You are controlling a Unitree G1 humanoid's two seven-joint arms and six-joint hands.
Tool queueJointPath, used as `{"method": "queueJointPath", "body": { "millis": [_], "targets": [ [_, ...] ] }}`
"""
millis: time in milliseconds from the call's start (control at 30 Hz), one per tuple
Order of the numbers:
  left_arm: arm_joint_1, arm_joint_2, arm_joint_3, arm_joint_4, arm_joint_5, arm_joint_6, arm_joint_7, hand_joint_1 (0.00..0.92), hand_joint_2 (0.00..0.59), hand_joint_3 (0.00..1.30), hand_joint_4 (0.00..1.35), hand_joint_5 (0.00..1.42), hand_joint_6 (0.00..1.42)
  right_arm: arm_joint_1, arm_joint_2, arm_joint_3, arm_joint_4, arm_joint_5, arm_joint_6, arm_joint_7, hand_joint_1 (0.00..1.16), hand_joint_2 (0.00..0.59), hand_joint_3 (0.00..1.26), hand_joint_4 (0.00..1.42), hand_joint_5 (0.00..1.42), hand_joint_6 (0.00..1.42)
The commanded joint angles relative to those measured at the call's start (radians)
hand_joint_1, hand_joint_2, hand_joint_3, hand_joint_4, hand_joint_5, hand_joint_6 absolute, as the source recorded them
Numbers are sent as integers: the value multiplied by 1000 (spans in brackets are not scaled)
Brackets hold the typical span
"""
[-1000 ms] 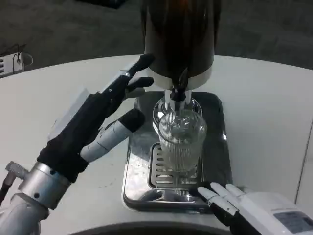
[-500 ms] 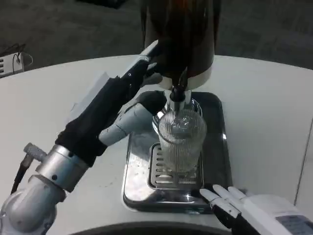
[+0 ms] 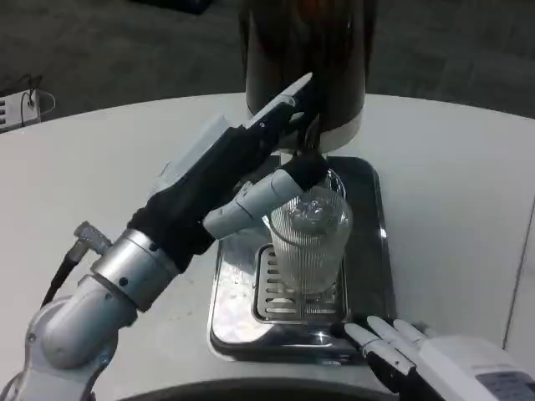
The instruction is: Grasp the cup under the faucet to collect the drink, then remove the cup.
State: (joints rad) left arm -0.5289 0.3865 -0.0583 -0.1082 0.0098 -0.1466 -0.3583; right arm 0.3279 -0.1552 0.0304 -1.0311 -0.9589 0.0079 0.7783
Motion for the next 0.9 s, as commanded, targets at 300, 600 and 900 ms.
{"method": "queueJointPath", "body": {
  "millis": [300,600,900],
  "targets": [
    [-56,31,-48,69,84,0,-58,0,42,57,0,110,160,3,26,-21,-16,7,-37,11,235,528,76,0,0,0],
    [-119,72,-115,137,161,-32,-121,0,38,50,0,82,130,-3,42,-10,-16,4,-7,22,232,529,76,0,0,0],
    [-158,90,-166,197,227,-97,-132,0,42,41,0,66,111,-2,57,-10,-16,29,74,26,231,529,83,0,0,0]
  ]
}}
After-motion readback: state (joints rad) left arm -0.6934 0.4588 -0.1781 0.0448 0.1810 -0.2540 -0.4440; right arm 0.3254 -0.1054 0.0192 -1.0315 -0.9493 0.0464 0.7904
